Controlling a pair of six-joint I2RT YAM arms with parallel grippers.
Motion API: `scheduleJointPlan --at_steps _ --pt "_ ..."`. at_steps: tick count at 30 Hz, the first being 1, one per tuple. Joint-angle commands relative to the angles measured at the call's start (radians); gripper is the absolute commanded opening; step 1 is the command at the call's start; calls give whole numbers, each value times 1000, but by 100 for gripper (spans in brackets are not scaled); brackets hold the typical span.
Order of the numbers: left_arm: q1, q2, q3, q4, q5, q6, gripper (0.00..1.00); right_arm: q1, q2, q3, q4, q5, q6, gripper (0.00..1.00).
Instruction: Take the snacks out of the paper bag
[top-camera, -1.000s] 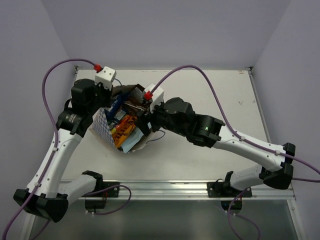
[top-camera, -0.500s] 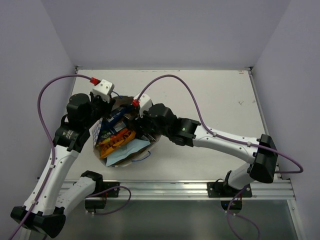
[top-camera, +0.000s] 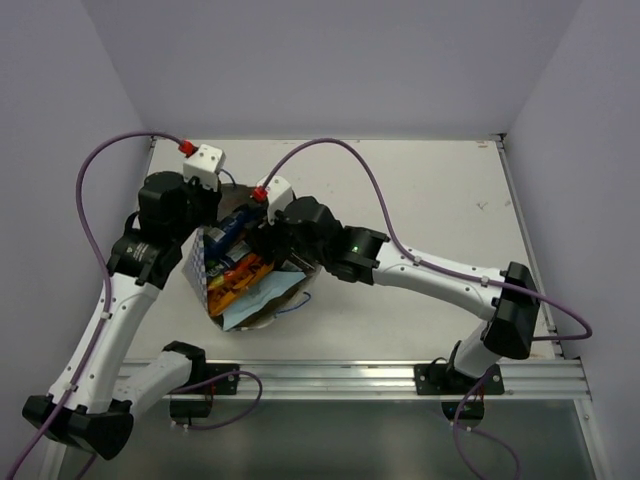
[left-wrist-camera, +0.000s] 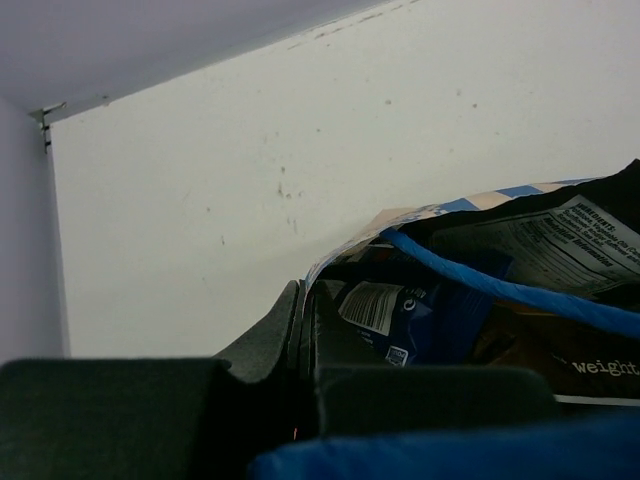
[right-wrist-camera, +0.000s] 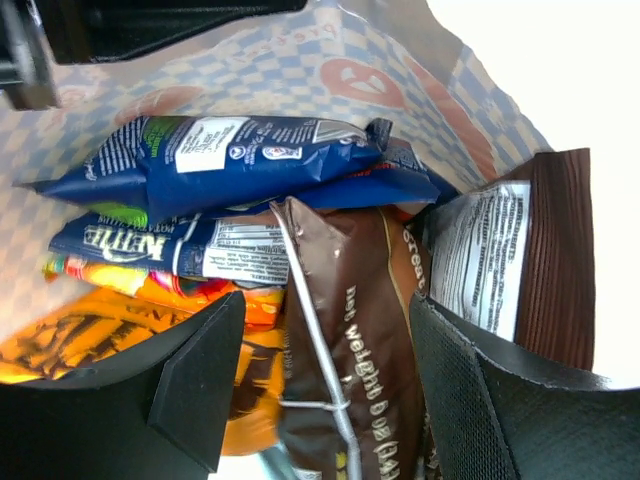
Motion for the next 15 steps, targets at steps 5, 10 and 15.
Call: scheduleJointPlan --at_steps 5,10,15 --pt "-4 94 216 85 -262 17 0 -2 58 190 -48 66 -7 70" --pt "-3 127 273 116 -341 53 0 -2 81 267 -85 102 24 71" --pt "-3 163 336 122 -363 79 0 -8 91 283 -90 97 60 73"
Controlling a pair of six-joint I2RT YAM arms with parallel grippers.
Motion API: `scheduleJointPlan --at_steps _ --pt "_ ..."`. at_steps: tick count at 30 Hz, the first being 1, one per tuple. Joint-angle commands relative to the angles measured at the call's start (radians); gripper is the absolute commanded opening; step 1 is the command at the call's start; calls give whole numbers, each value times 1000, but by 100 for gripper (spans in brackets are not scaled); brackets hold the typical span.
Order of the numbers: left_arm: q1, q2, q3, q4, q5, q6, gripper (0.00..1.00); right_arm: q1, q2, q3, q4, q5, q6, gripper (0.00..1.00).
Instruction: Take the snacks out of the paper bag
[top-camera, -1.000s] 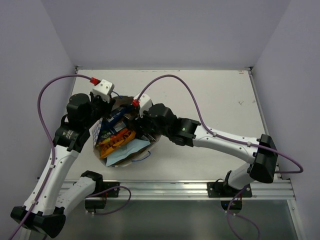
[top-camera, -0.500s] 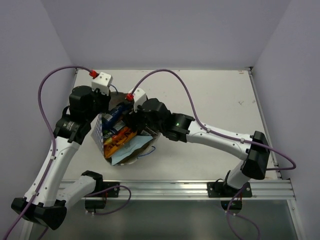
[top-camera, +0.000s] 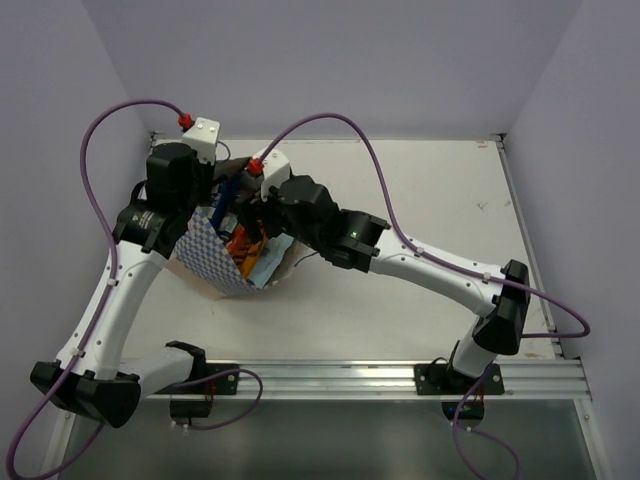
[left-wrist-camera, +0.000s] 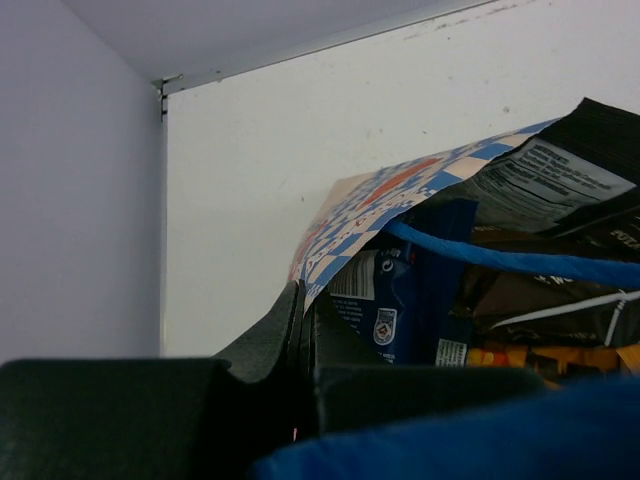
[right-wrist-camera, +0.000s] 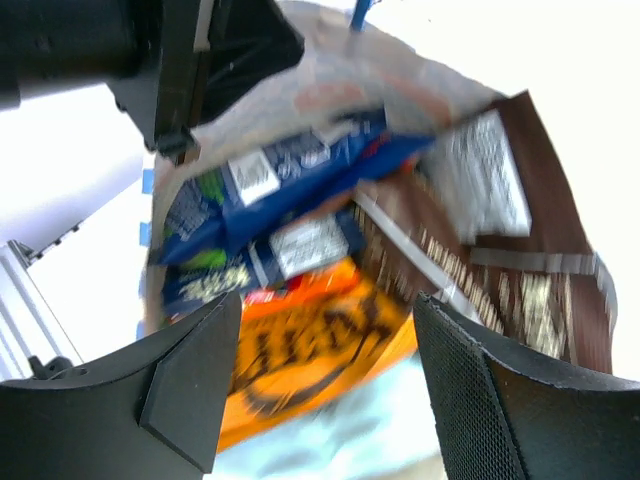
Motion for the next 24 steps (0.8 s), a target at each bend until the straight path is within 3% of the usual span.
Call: scheduleJointPlan --at_steps 1,7,14,24 --pt "-2 -29 126 214 -54 45 0 -6 18 37 -18 23 56 73" --pt "-4 -84 -6 227 122 16 0 -12 21 -50 14 1 237 71" --pt "-4 -113 -172 254 190 -15 0 -15 43 -139 51 -22 438 69" --pt "-4 -102 -170 239 256 -86 0 -17 80 -93 78 -82 579 65"
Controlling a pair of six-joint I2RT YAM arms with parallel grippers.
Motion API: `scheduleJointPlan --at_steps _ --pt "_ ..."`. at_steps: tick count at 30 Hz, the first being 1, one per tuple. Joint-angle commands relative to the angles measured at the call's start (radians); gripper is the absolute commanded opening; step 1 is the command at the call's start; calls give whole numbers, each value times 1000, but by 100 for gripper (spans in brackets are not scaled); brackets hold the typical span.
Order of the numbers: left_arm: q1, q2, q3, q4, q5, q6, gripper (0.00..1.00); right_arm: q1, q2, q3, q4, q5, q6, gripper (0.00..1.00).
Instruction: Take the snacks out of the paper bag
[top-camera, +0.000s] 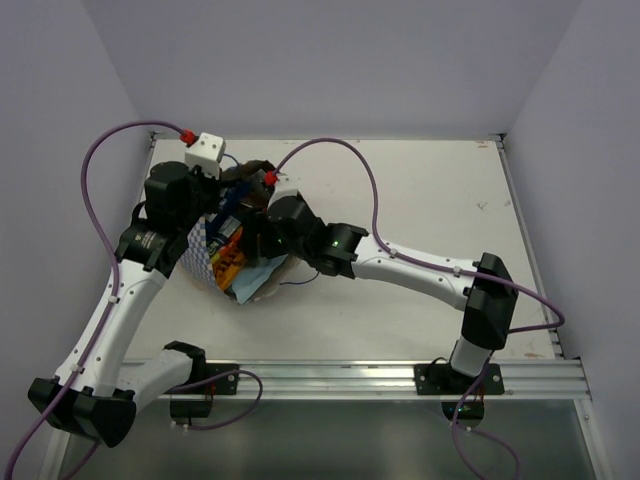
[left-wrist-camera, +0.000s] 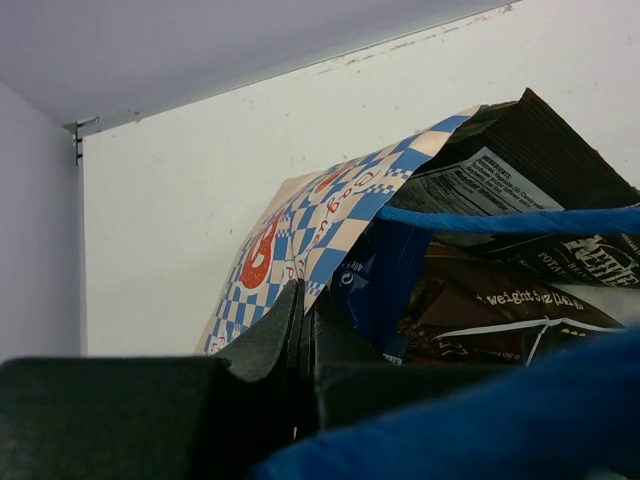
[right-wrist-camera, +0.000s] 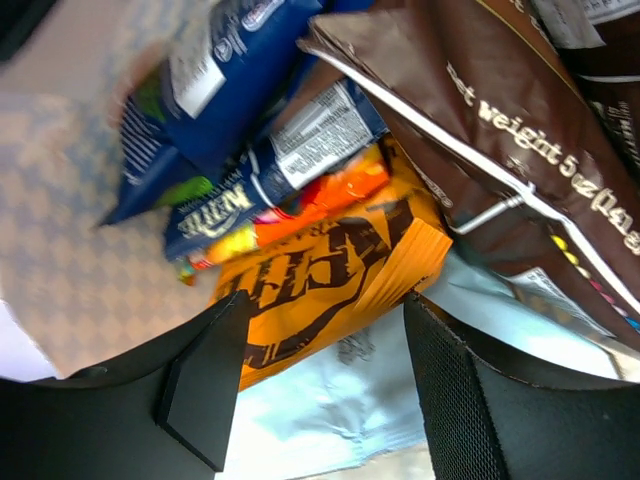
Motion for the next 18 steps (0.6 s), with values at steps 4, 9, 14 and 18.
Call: scheduleJointPlan --at_steps 4,9,14,18 --pt "-7 -16 3 68 77 -100 0 -5 41 88 78 11 145 65" --pt "-7 -17 15 44 75 -106 0 -6 61 132 95 65 226 63" --pt "-7 -13 31 21 48 -105 0 -6 11 74 138 127 281 61" --pt "-7 -16 43 -2 -1 -100 0 -5 -58 3 179 180 292 61"
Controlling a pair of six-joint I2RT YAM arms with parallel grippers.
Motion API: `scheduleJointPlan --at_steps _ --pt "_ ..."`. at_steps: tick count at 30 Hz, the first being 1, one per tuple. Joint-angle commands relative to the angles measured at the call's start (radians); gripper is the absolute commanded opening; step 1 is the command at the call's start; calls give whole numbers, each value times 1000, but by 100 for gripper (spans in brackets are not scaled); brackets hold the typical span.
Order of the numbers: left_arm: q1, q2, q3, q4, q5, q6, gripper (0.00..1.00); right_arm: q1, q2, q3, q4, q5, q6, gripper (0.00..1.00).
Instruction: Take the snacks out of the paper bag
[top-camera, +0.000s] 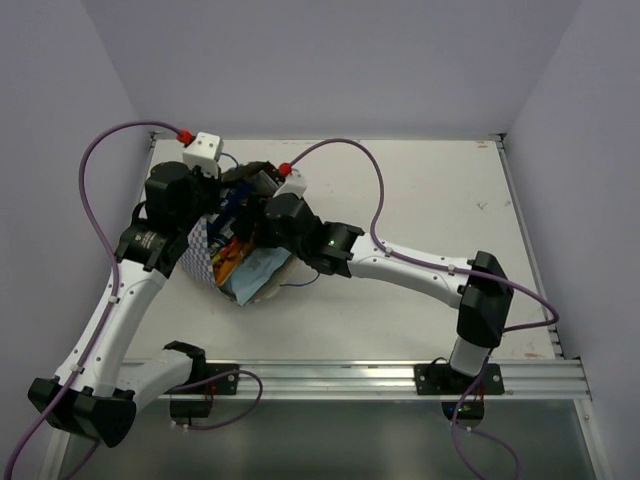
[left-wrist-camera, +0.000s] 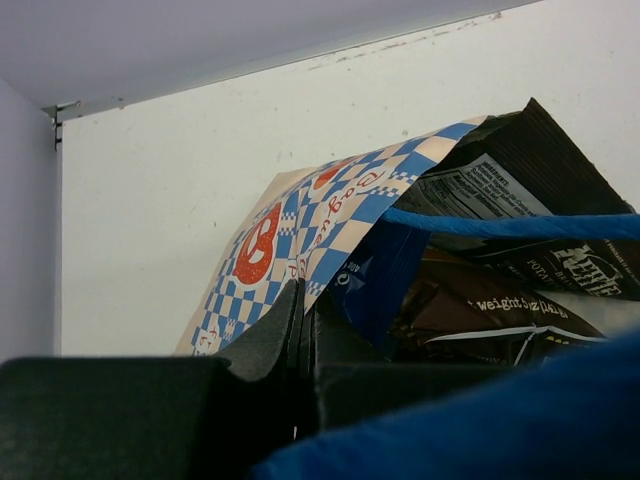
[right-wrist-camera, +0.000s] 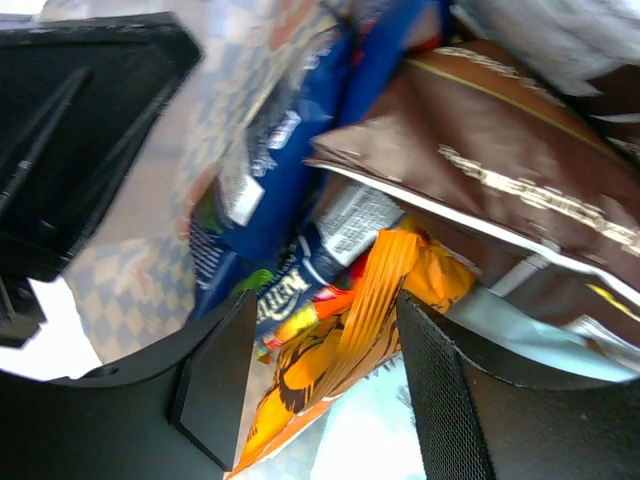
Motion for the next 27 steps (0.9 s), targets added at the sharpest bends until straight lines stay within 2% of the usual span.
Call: scheduleJointPlan --at_steps 1,6,8,16,27 --pt "-6 -12 55 -1 -19 -29 0 -3 -111 -44 82 103 48 61" --pt "-6 -12 83 -21 -38 -26 0 -3 -135 -61 90 117 41 61" --pt "-6 -9 89 -24 -33 -28 0 -3 -118 -32 93 74 44 61" --pt "-6 -11 93 -37 -15 -40 0 -2 45 141 44 -1 71 61" --pt "-6 -9 106 -37 11 -49 0 -2 192 241 48 -104 92 59"
